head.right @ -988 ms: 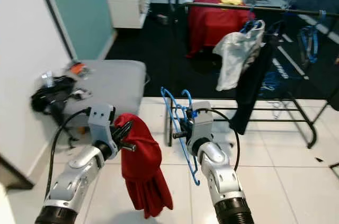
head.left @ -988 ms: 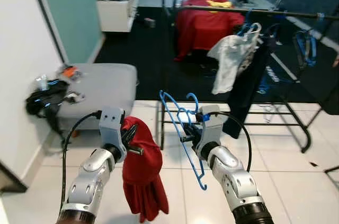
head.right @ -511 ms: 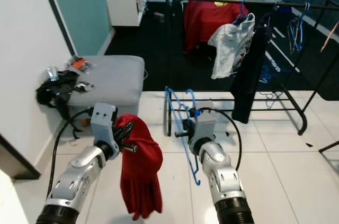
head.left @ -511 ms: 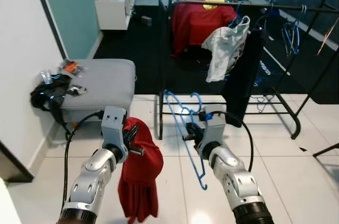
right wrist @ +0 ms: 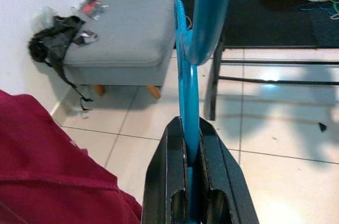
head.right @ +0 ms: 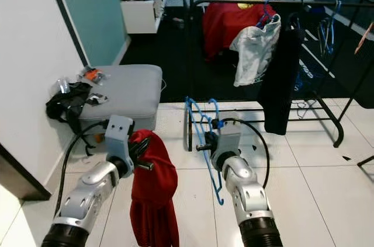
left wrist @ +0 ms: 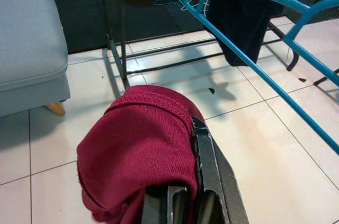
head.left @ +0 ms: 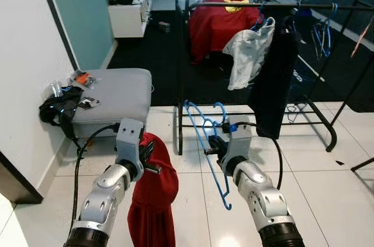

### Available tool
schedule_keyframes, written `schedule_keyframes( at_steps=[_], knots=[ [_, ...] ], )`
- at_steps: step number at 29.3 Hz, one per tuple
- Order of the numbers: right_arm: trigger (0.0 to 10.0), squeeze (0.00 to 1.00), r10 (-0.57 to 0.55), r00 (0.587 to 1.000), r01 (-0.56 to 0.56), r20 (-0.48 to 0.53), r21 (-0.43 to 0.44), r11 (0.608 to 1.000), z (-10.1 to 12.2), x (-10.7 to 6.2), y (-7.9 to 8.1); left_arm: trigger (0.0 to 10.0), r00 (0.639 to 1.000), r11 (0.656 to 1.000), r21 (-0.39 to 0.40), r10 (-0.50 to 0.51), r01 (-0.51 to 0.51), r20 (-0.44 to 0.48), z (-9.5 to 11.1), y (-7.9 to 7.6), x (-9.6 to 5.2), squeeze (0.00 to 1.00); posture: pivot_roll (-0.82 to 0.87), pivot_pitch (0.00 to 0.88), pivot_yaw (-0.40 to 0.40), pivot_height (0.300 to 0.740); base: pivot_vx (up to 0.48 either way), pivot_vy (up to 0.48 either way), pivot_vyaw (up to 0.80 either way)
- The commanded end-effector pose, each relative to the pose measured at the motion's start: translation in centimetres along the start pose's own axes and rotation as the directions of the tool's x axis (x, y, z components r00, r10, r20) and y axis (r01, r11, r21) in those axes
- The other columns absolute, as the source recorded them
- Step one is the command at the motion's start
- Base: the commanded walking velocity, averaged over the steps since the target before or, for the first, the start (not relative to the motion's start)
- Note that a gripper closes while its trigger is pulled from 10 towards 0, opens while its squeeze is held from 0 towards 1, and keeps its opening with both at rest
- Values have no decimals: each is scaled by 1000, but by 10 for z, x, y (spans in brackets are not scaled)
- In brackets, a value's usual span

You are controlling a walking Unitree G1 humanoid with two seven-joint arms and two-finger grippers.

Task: Hang hanger

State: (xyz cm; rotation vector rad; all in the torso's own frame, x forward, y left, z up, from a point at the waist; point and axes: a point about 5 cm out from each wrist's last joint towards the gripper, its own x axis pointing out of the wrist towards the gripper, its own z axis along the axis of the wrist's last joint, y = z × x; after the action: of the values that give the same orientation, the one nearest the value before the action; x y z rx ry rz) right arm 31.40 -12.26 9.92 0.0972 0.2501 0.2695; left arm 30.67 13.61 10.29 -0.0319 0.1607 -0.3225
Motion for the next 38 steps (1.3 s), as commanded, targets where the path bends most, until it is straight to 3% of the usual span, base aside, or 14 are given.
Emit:
schedule_keyframes(
  at_steps=[1, 8, 17, 22, 38],
  knots=[
    [10000, 0, -2, 1000, 2, -27, 0, 1000, -2, 3, 2, 10000, 999, 999, 12, 31, -31, -12, 1, 8, 1, 0, -35, 0, 13, 740, 0, 0, 0],
    [10000, 0, -13, 999, 11, -30, -52, 999, 4, 4, -6, 10000, 993, 992, -33, 121, -121, -1, 4, 17, 2, 0, -53, 9, -1, 740, 0, 0, 0],
    [10000, 0, -13, 999, 10, -40, -71, 997, 6, 2, -15, 10000, 992, 991, -24, 129, -129, -5, 3, 16, 2, 0, -57, 14, -9, 740, 0, 0, 0],
    [10000, 0, -9, 999, 5, -46, -74, 997, 4, 2, -14, 10000, 988, 986, -58, 154, -155, -19, 0, 19, 1, 0, -58, 16, -8, 740, 0, -192, 0],
    [10000, 0, -2, 998, -3, -57, -81, 997, 5, 1, -17, 10000, 988, 987, -57, 151, -152, -20, -1, 16, 2, 0, -64, 15, -15, 740, 0, 0, 0]
  ],
)
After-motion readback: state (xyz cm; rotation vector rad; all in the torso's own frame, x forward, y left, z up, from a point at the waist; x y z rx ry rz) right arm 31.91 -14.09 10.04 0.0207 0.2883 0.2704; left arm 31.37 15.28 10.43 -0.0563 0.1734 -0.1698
